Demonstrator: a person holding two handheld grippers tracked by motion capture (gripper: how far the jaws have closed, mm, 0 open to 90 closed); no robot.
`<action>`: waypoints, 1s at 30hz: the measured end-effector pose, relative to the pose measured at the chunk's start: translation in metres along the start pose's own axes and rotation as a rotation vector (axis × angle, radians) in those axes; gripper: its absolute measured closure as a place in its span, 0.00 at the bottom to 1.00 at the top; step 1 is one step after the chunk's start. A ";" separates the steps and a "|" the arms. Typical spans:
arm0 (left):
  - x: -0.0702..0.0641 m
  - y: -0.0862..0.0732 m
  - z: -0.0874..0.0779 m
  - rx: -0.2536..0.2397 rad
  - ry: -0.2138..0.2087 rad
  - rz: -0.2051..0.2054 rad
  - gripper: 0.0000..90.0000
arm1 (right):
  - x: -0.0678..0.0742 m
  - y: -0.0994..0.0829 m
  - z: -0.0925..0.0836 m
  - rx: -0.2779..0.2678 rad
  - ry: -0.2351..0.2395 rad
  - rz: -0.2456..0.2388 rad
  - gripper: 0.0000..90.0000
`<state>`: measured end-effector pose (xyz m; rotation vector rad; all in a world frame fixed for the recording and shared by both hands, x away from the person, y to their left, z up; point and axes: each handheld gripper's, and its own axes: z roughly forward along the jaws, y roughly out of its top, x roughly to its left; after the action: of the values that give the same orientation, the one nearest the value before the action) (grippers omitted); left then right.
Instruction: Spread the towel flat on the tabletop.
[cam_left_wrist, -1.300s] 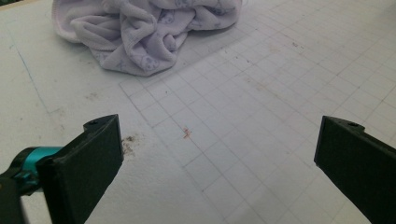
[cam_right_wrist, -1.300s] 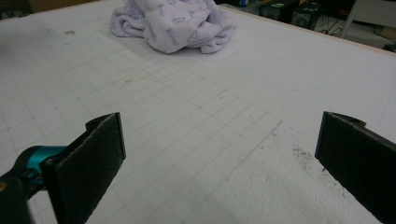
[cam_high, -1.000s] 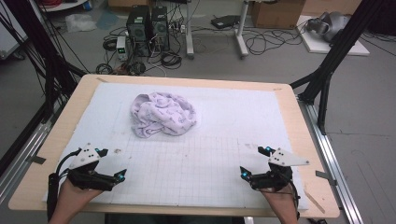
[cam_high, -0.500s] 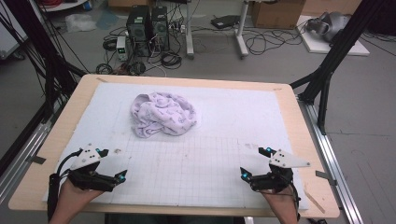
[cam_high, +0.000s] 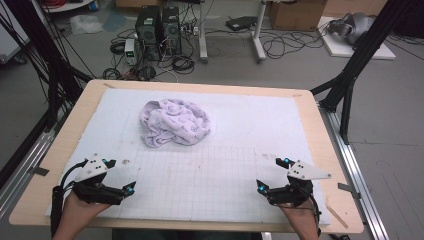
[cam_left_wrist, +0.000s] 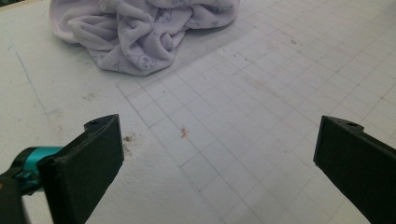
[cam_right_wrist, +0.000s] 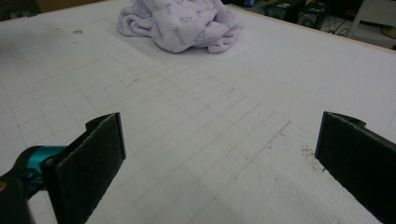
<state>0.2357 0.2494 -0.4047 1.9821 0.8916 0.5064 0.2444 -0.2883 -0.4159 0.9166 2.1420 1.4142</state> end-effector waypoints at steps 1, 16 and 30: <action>0.000 0.000 0.000 0.000 -0.002 0.000 0.03 | 0.000 0.000 0.000 -0.002 -0.001 -0.007 0.01; -0.001 0.000 -0.001 -0.002 0.002 -0.003 0.03 | 0.000 0.007 0.006 -0.009 0.011 0.005 0.01; 0.000 0.001 -0.002 -0.010 -0.002 -0.004 0.03 | 0.000 0.044 0.051 0.057 0.056 -0.040 0.01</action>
<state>0.2352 0.2500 -0.4031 1.9709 0.8899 0.5056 0.2907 -0.2437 -0.3958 0.8588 2.2398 1.3813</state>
